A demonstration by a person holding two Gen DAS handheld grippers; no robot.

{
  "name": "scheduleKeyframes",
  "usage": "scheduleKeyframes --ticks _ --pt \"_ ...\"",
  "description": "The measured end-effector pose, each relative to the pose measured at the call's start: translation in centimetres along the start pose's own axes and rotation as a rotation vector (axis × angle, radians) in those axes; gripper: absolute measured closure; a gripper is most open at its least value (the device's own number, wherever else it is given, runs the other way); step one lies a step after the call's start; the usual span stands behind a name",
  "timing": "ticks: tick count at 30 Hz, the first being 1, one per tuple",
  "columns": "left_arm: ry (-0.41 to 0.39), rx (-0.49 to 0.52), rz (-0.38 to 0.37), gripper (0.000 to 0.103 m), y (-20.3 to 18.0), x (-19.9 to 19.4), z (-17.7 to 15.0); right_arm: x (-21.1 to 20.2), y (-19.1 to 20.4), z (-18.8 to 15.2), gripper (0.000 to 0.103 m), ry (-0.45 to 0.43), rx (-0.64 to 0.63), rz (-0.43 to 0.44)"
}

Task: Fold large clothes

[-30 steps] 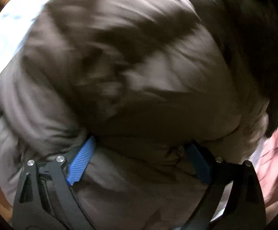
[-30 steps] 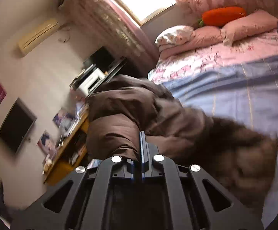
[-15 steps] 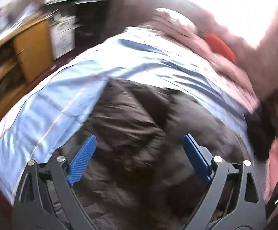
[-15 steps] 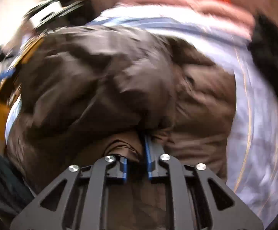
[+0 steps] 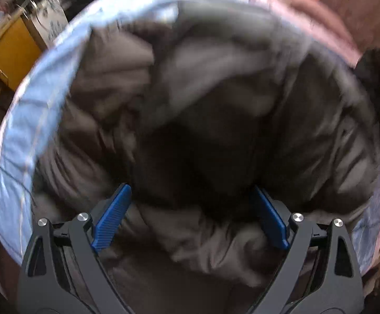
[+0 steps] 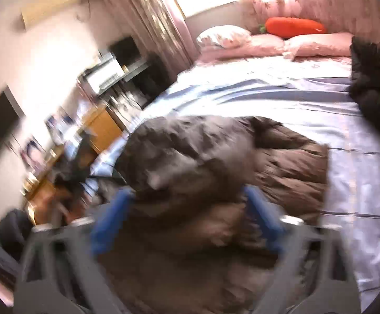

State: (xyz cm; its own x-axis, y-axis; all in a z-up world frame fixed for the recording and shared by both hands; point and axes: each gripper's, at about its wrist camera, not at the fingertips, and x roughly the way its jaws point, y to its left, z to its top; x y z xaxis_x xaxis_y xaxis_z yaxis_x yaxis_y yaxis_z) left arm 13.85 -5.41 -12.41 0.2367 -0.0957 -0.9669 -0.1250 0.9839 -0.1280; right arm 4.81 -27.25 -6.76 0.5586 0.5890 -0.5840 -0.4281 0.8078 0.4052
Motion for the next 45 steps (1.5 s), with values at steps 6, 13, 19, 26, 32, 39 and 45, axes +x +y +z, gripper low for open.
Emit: scheduleKeyframes --ticks 6,13,19,26,32,39,45 --pt "0.069 0.044 0.042 0.009 -0.3 2.4 -2.5 8.6 4.4 -1.5 0.086 0.163 -0.041 0.058" --pt "0.067 0.148 0.151 0.006 -1.0 4.4 -4.6 18.0 2.4 -5.0 0.1 0.373 0.018 -0.126" --pt "0.073 0.18 0.202 0.003 -1.4 5.5 -5.3 19.6 2.6 -5.2 0.103 0.398 -0.011 -0.183" --pt "0.07 0.176 0.191 0.003 -1.4 5.6 -6.2 12.7 4.4 0.1 0.098 0.151 -0.017 -0.156" --pt "0.076 0.177 0.184 0.003 -0.3 5.0 -6.6 17.1 0.1 -0.6 0.1 0.283 0.061 -0.334" --pt "0.1 0.168 0.18 0.002 -0.1 5.9 -7.1 20.8 0.0 -1.9 0.1 0.357 0.016 -0.396" --pt "0.112 0.14 0.153 0.002 0.1 6.1 -6.5 14.4 6.1 3.7 0.031 0.102 -0.052 -0.24"
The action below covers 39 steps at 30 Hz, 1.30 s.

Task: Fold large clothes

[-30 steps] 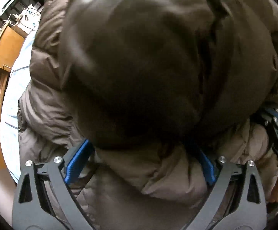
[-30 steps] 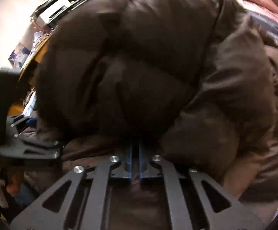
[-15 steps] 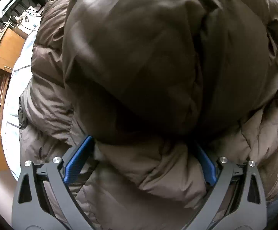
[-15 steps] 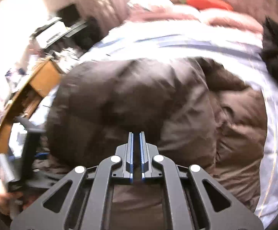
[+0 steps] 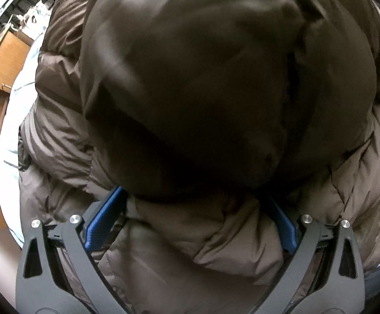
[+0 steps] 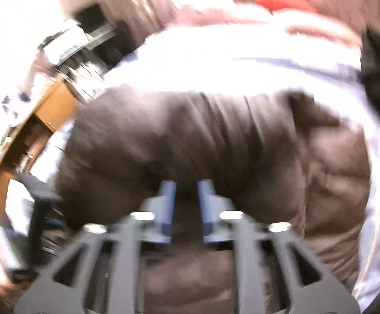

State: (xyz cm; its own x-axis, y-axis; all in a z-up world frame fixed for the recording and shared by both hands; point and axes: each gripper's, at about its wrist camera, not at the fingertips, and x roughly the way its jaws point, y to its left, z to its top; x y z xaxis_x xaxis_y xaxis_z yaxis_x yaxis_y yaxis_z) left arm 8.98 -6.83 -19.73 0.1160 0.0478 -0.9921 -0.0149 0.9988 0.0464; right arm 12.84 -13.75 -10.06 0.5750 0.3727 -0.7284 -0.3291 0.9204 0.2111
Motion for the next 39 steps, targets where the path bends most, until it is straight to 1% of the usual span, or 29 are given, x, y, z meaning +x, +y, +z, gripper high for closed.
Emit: scheduleKeyframes --ticks 1,3,4,5,6,7,8,9,10,12,14,17,20,23,24,26,28,29,30,32,33,34,35,36,37,38,39 --pt "0.007 -0.009 -0.01 0.002 0.2 0.1 0.0 -0.8 0.6 0.6 0.021 -0.021 -0.029 0.003" --pt "0.012 0.004 0.0 0.002 0.4 0.1 0.1 -0.7 2.7 2.0 0.021 -0.033 -0.115 0.025" --pt "0.011 0.004 0.0 0.002 0.5 0.1 0.1 -0.6 3.2 2.6 0.022 -0.025 -0.133 0.01" --pt "0.011 0.004 0.0 0.002 0.6 0.1 0.1 0.4 3.6 3.2 0.025 -0.016 -0.141 -0.008" --pt "0.01 0.004 0.0 0.002 0.6 0.1 0.1 1.8 3.7 3.8 0.038 -0.004 -0.137 0.006" --pt "0.01 0.003 0.0 0.002 0.6 0.1 0.0 3.7 3.2 4.7 0.045 0.014 -0.12 0.03" --pt "0.01 0.003 -0.002 0.002 0.7 0.1 0.0 5.7 3.1 5.1 0.045 0.051 -0.078 0.046" --pt "0.009 0.002 -0.006 0.002 1.0 0.1 0.2 7.3 2.7 5.3 0.045 0.079 -0.048 0.038" --pt "0.005 -0.001 -0.011 0.002 1.1 0.0 0.2 8.9 2.8 5.1 0.044 0.108 -0.037 0.013" --pt "-0.006 -0.008 -0.022 0.002 1.5 -0.8 0.7 11.7 3.7 4.0 0.043 0.138 -0.092 -0.068" --pt "-0.014 -0.01 -0.021 0.002 1.7 -1.0 0.9 13.1 4.8 3.1 0.041 0.151 -0.131 -0.104" --pt "-0.02 -0.017 -0.022 0.002 2.1 -0.9 0.9 13.8 4.3 2.7 0.04 0.148 -0.126 -0.094" --pt "-0.02 -0.017 -0.027 0.002 2.3 -0.9 0.7 13.8 3.1 1.3 0.039 0.117 -0.12 -0.066" --pt "-0.021 -0.009 -0.021 0.002 2.6 -0.8 0.5 14.6 3.4 0.4 0.039 0.076 -0.143 -0.089" --pt "-0.019 -0.009 -0.018 0.002 2.6 -0.8 0.4 14.6 3.8 0.1 0.039 0.065 -0.16 -0.113" --pt "-0.011 -0.015 -0.018 0.002 2.4 -0.8 0.3 14.5 4.2 0.1 0.038 0.066 -0.175 -0.132" --pt "-0.001 -0.023 -0.022 0.002 2.1 -0.7 0.3 13.9 3.9 0.9 0.038 0.08 -0.16 -0.115" --pt "0.001 -0.026 -0.023 0.002 1.9 -0.8 0.5 13.1 3.7 1.2 0.038 0.073 -0.145 -0.104" --pt "0.002 -0.029 -0.029 0.002 1.8 -0.9 0.7 11.1 3.2 1.3 0.038 0.033 -0.109 -0.085" --pt "-0.007 -0.043 -0.04 0.002 2.3 -1.3 0.6 7.3 2.1 0.8 0.026 -0.075 -0.062 -0.074" --pt "-0.016 -0.054 -0.039 0.002 2.6 -1.7 0.6 5.4 1.4 0.1 0.02 -0.119 -0.045 -0.085" --pt "-0.031 -0.066 -0.036 0.002 2.9 -2.2 0.7 4.4 0.7 -0.5 0.02 -0.127 -0.034 -0.1" --pt "-0.074 -0.085 -0.034 0.002 3.4 -3.3 0.7 3.7 -0.2 -1.5 0.02 -0.11 -0.02 -0.123" --pt "-0.136 -0.097 -0.031 0.002 3.9 -4.7 0.9 3.4 -0.9 -2.2 0.02 -0.085 -0.009 -0.129" --pt "-0.212 -0.103 -0.02 0.002 4.3 -6.3 1.1 2.6 -2.1 -3.6 0.02 -0.052 0.017 -0.118" --pt "-0.262 -0.104 -0.003 0.002 4.5 -7.3 1.2 1.9 -2.8 -4.5 0.02 -0.038 0.029 -0.104" --pt "-0.318 -0.098 0.029 0.002 4.6 -8.4 1.4 1.2 -3.5 -5.4 0.02 -0.013 0.033 -0.094"
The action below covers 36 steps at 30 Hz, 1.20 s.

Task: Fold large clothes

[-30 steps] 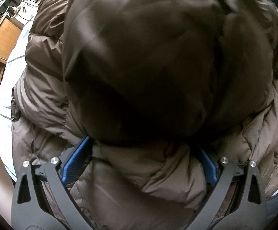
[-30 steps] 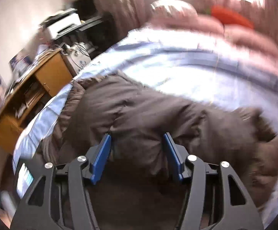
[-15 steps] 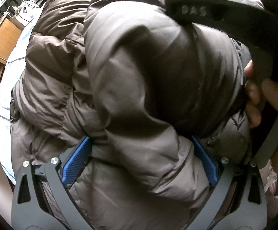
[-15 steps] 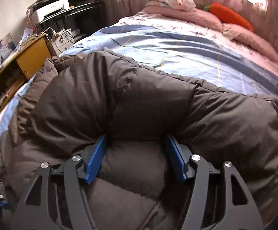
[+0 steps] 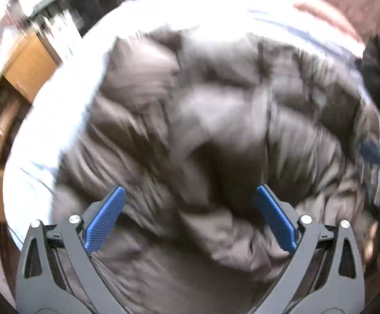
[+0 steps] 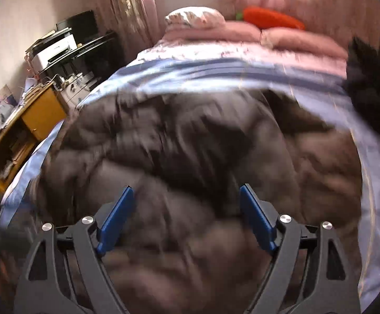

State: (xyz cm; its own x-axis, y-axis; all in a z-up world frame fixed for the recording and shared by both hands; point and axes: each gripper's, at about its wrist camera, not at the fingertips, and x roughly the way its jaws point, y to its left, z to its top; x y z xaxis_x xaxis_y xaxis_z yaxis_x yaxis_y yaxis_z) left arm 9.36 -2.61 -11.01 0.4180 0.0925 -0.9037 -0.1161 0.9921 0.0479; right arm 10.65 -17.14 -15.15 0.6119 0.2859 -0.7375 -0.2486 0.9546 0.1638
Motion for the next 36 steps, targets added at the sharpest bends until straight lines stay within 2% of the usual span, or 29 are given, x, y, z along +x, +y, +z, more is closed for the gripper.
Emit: scheduleKeyframes --ticks 2,4,7,9,11,14,18,23,26,28,30,32,36 --pt "-0.023 0.042 0.048 0.003 -0.2 -0.2 0.4 -0.7 -0.7 -0.6 0.02 0.054 -0.006 0.003" --pt "0.025 0.078 0.059 0.014 -0.8 0.7 0.4 -1.2 -1.0 -1.1 0.026 0.12 -0.01 0.015" --pt "0.155 0.122 -0.002 0.029 -2.0 3.6 -1.0 -1.1 -0.4 -2.6 0.029 0.153 -0.07 0.017" --pt "0.195 0.179 0.012 0.029 -3.2 5.2 -1.9 0.6 0.1 -4.3 0.029 0.187 -0.117 -0.028" --pt "0.2 0.194 0.032 0.028 -3.9 6.5 -2.4 2.1 0.3 -6.0 0.028 0.206 -0.116 -0.046" --pt "0.217 0.162 0.057 0.022 -4.1 7.9 -2.3 4.0 0.6 -6.5 0.024 0.216 -0.127 -0.073" --pt "0.257 0.103 0.045 0.013 -3.6 9.8 -2.1 5.3 0.0 -7.2 0.022 0.219 -0.108 -0.058" --pt "0.223 0.09 0.036 0.013 -3.6 8.5 -2.0 4.1 0.4 -7.5 0.023 0.21 -0.088 -0.076" --pt "0.143 0.04 0.019 0.015 -3.0 4.8 -3.0 0.0 0.6 -7.3 0.025 0.138 0.028 -0.034" --pt "0.104 0.044 -0.008 0.015 -3.1 3.0 -3.5 -2.6 1.6 -8.0 0.026 0.081 0.032 -0.007" --pt "0.042 0.119 -0.007 0.015 -4.1 1.1 -4.4 -3.9 3.0 -9.1 0.027 0.055 -0.005 -0.022" --pt "0.011 0.217 0.042 0.015 -5.8 0.9 -5.3 -3.6 3.8 -10.0 0.027 0.067 -0.037 -0.039" --pt "0.052 0.25 0.076 0.015 -7.0 2.6 -6.4 -1.5 4.3 -11.3 0.027 0.13 -0.069 -0.063"
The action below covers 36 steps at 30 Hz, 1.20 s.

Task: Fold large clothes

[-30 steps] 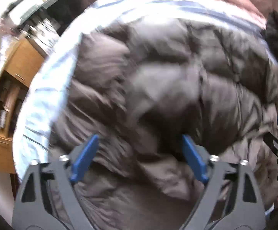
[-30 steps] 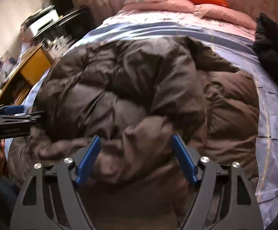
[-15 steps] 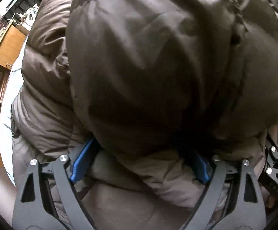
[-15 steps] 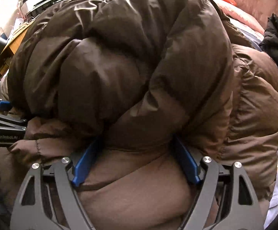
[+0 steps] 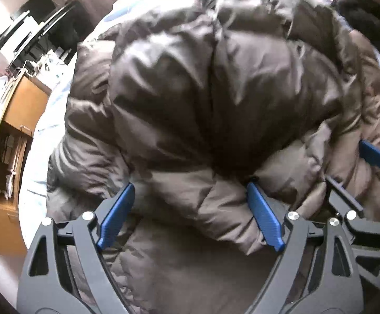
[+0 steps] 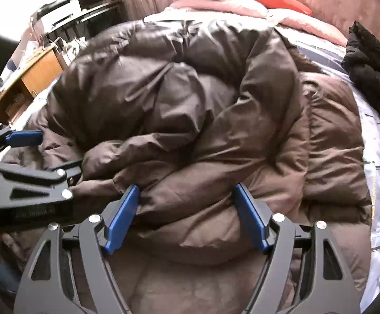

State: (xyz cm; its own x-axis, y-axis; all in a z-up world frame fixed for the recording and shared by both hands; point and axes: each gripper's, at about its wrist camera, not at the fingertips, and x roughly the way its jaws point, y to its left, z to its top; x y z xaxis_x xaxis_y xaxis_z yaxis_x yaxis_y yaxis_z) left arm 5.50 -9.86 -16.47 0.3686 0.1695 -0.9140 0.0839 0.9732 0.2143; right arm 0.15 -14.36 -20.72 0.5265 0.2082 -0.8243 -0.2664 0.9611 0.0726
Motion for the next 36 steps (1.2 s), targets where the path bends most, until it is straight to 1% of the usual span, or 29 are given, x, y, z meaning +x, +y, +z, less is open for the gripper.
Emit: scheduleKeyframes --ticks 2,3,8,11,13,15,16,17,18,19,20,21,22,23,24,25,26,27,28,29,30,31,32,33,34,36 --pt "0.037 -0.003 -0.01 0.015 -0.1 1.3 -0.1 0.9 -0.4 0.3 0.026 0.026 0.012 0.009" --pt "0.051 -0.011 -0.018 0.015 0.2 1.8 0.0 1.3 -0.9 1.0 0.025 0.033 0.016 0.012" --pt "0.093 -0.02 -0.022 0.014 0.3 3.9 0.3 3.0 -0.7 1.0 0.022 0.055 0.005 0.02" --pt "0.119 -0.058 -0.051 0.01 0.9 5.0 0.3 3.9 -0.7 0.8 0.019 0.064 0.008 0.027" --pt "0.112 -0.093 -0.088 0.01 1.6 5.0 0.4 3.7 -0.6 1.0 0.019 0.06 0.006 0.028" --pt "0.067 -0.178 -0.131 0.01 3.5 3.8 0.4 2.5 -1.1 1.2 0.02 0.021 0.042 0.058" --pt "0.023 -0.238 -0.139 0.01 4.8 2.9 0.2 1.2 -1.6 1.1 0.02 -0.016 0.071 0.076" --pt "-0.006 -0.269 -0.134 0.01 5.6 2.4 0.1 -0.1 -2.4 1.2 0.02 -0.065 0.095 0.072" --pt "-0.039 -0.305 -0.119 0.01 6.8 2.0 -0.3 -1.3 -3.3 1.7 0.02 -0.117 0.113 0.045" --pt "-0.05 -0.323 -0.114 0.008 7.5 1.9 -0.2 -2.2 -3.9 1.8 0.02 -0.15 0.125 0.019" --pt "-0.057 -0.362 -0.109 0.008 8.8 1.9 -0.4 -3.2 -4.9 2.0 0.02 -0.19 0.15 -0.024" --pt "-0.06 -0.397 -0.109 0.007 9.8 1.7 -0.6 -3.7 -6.2 2.2 0.02 -0.208 0.191 -0.072" --pt "-0.064 -0.435 -0.11 0.007 10.7 1.6 -0.9 -3.6 -7.0 2.4 0.02 -0.207 0.224 -0.102" --pt "-0.074 -0.481 -0.116 0.007 11.8 1.5 -1.3 -3.5 -9.0 2.2 0.02 -0.189 0.306 -0.141" --pt "-0.088 -0.519 -0.142 0.007 12.7 1.3 -1.7 -3.4 -10.4 1.5 0.02 -0.174 0.361 -0.15" --pt "-0.095 -0.537 -0.162 0.007 13.4 1.6 -1.6 -2.4 -12.2 0.9 0.02 -0.126 0.447 -0.165" --pt "-0.096 -0.542 -0.172 0.004 13.7 2.0 -1.7 -0.8 -13.8 0.1 0.02 -0.038 0.528 -0.184" --pt "-0.071 -0.514 -0.135 0.002 13.4 2.7 -1.5 0.4 -14.2 -0.2 0.02 0.025 0.558 -0.192" --pt "-0.041 -0.483 -0.104 0.002 14.2 4.2 -1.1 2.7 -14.8 -1.2 0.02 0.139 0.572 -0.192" --pt "0.021 -0.442 -0.084 0.002 13.8 5.7 -0.9 4.0 -14.4 -1.8 0.02 0.173 0.53 -0.206" --pt "0.069 -0.438 -0.112 0.002 13.7 7.0 -0.7 4.2 -13.5 -1.6 0.019 0.165 0.478 -0.253" --pt "0.068 -0.452 -0.118 0.002 13.7 7.0 -0.8 4.2 -13.1 -1.3 0.019 0.165 0.461 -0.273" --pt "0.049 -0.482 -0.133 0.002 14.2 6.4 -0.7 3.8 -12.7 -1.0 0.019 0.154 0.466 -0.274" --pt "0.036 -0.489 -0.148 0.002 14.4 6.0 -0.5 3.4 -12.7 -0.9 0.019 0.136 0.486 -0.254" --pt "0.017 -0.492 -0.158 0.002 14.6 5.5 -0.2 2.6 -12.9 -0.8 0.019 0.1 0.525 -0.227" --pt "-0.044 -0.501 -0.168 0.002 15.1 3.3 0.3 1.0 -13.5 -0.3 0.019 0.028 0.581 -0.201"
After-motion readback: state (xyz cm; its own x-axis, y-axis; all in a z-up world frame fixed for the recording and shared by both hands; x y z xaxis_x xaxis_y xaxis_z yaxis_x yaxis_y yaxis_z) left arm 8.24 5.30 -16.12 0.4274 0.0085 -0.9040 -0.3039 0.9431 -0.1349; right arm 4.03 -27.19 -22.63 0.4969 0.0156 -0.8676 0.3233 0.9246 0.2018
